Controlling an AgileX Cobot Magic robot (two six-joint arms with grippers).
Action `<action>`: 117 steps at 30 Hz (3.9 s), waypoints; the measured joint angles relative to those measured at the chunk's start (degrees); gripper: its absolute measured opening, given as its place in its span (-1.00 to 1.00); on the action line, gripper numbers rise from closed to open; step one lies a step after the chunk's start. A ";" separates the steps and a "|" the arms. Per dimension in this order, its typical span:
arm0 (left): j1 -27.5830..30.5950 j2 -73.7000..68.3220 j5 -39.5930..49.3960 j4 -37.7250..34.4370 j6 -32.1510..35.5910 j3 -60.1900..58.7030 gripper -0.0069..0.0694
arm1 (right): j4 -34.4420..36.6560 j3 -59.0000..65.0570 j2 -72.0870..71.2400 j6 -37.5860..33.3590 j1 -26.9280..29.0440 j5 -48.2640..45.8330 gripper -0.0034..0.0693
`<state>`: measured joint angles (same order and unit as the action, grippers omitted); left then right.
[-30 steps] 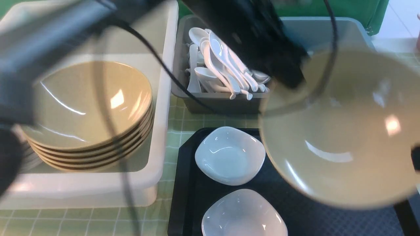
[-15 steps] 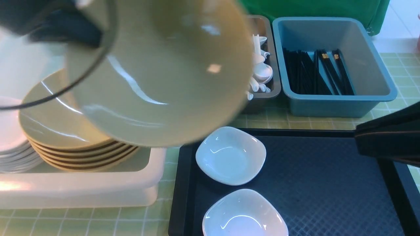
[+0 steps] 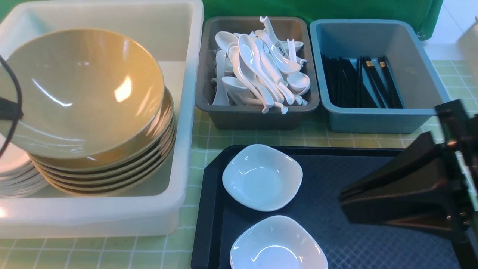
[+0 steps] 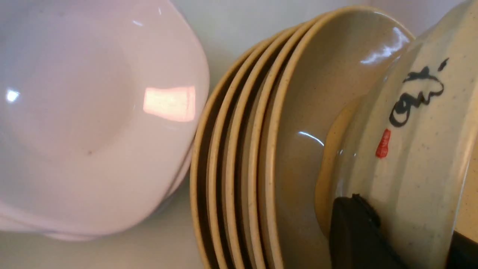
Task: On green table put chopsticks spoon bowls plates into blue grey white boxes.
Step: 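Place the tan bowl onto the bowl stack in the left bin with the left gripper, then reach for and grasp the small white dish on the black tray, then place the white bowl down on the black tray with the right gripper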
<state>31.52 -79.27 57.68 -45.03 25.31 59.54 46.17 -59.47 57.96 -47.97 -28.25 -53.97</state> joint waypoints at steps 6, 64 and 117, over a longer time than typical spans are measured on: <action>-2.41 -3.04 -0.60 0.15 -0.77 -0.16 -0.77 | 0.10 0.00 1.29 0.00 -0.80 0.13 -0.75; -44.44 9.26 8.08 16.55 -2.13 10.15 0.59 | -14.53 0.00 25.27 45.17 5.26 14.41 -0.11; -50.94 9.87 6.34 14.79 -2.46 2.11 0.03 | 7.29 9.41 25.80 19.57 26.74 16.09 -0.76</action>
<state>-19.42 -69.39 64.02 -30.24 22.85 61.65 53.46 -50.06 83.76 -28.40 -1.52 -37.88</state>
